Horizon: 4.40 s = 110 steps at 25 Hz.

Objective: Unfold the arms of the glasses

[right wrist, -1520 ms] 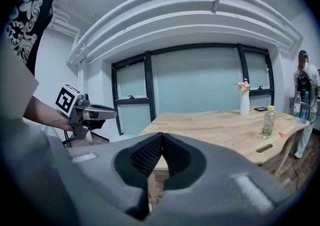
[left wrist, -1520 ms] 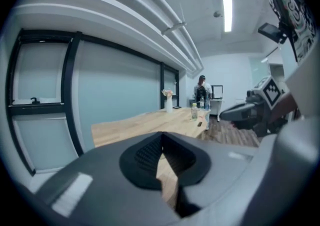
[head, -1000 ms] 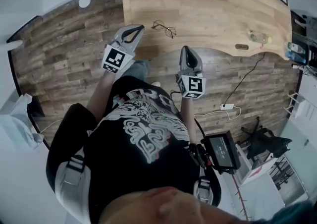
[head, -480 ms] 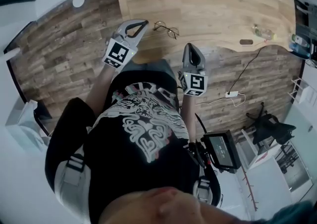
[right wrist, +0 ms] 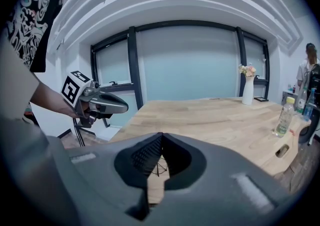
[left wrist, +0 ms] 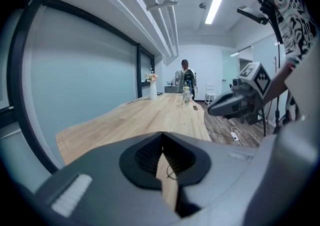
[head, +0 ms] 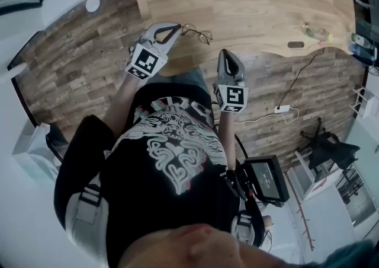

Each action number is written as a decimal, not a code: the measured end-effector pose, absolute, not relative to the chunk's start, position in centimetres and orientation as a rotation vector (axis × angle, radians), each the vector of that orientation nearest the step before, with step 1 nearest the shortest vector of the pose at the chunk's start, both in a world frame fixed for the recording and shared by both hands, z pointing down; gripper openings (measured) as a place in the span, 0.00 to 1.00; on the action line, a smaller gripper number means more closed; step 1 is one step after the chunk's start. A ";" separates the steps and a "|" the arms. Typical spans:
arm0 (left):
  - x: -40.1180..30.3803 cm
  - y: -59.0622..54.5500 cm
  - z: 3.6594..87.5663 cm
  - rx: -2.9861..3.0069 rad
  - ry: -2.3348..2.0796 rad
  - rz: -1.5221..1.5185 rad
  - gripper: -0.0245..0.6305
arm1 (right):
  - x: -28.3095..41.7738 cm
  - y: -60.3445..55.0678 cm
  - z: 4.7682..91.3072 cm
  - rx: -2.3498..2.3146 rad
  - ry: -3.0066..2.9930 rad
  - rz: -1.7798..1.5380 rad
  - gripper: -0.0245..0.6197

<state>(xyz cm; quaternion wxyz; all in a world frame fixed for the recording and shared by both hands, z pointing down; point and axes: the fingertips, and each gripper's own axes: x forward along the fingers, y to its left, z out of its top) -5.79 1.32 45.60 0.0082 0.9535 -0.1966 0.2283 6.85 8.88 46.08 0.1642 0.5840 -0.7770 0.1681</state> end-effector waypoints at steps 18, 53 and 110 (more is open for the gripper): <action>-1.7 2.5 52.2 2.916 -0.432 0.978 0.02 | 7.7 7.4 49.7 1.496 -2.256 0.483 0.04; 4.2 6.2 62.0 2.774 0.111 1.402 0.15 | 7.9 5.8 57.9 1.280 -2.226 0.597 0.04; 1.4 6.1 57.9 2.968 0.409 1.147 0.03 | 3.4 4.4 60.6 0.823 -2.199 0.419 0.04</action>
